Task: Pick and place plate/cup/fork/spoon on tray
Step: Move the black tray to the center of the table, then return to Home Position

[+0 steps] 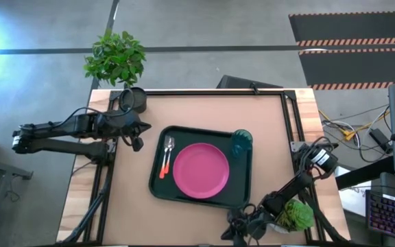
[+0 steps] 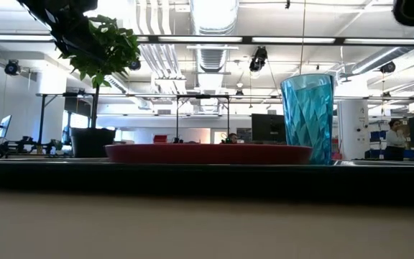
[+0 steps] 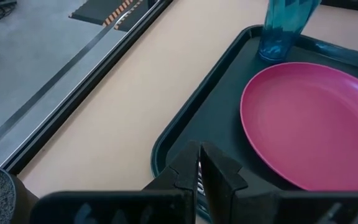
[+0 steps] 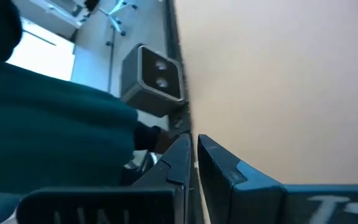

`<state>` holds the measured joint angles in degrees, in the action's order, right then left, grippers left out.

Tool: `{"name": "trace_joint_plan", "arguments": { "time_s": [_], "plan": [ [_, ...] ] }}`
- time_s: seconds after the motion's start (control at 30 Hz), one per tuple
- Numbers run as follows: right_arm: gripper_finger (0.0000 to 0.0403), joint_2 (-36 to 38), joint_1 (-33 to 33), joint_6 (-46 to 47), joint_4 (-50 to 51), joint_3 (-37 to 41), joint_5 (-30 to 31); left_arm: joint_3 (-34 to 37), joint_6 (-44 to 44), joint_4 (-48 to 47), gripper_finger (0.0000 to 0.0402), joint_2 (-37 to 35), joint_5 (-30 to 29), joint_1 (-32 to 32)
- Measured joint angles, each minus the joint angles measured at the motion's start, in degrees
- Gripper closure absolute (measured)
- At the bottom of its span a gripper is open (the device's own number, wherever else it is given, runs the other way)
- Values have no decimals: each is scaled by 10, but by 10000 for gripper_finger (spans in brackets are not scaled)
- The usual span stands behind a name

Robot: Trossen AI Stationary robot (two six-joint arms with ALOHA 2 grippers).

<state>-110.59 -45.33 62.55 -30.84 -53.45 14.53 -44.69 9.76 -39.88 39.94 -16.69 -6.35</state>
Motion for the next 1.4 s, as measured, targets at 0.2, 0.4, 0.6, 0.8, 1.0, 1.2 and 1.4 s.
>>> {"name": "trace_joint_plan", "arguments": {
  "time_s": [0.2, 0.4, 0.6, 0.8, 1.0, 1.2, 1.4],
  "plan": [
    [381, 0, 8, -7, 23, 0, 3, 0, 0, 3, 402, -3, 0, 0],
    [381, 15, 26, -23, 86, 1, 5, 0, 0, 3, 402, -4, 4, 0],
    [381, 38, 46, -58, 149, 4, 9, 0, 0, 3, 402, -4, 12, 0],
    [381, 58, 55, -65, 188, 5, 11, 0, 0, 3, 402, -4, 15, 0],
    [381, 67, 55, -64, 151, 4, 11, -1, -1, 3, 402, -7, 15, 0],
    [381, 79, 59, -156, 80, -28, 7, -3, -15, 4, 402, -13, 15, 0],
    [381, 137, 79, -324, 84, -69, -8, -17, -27, 3, 402, -32, 16, 0]
  ]
}}
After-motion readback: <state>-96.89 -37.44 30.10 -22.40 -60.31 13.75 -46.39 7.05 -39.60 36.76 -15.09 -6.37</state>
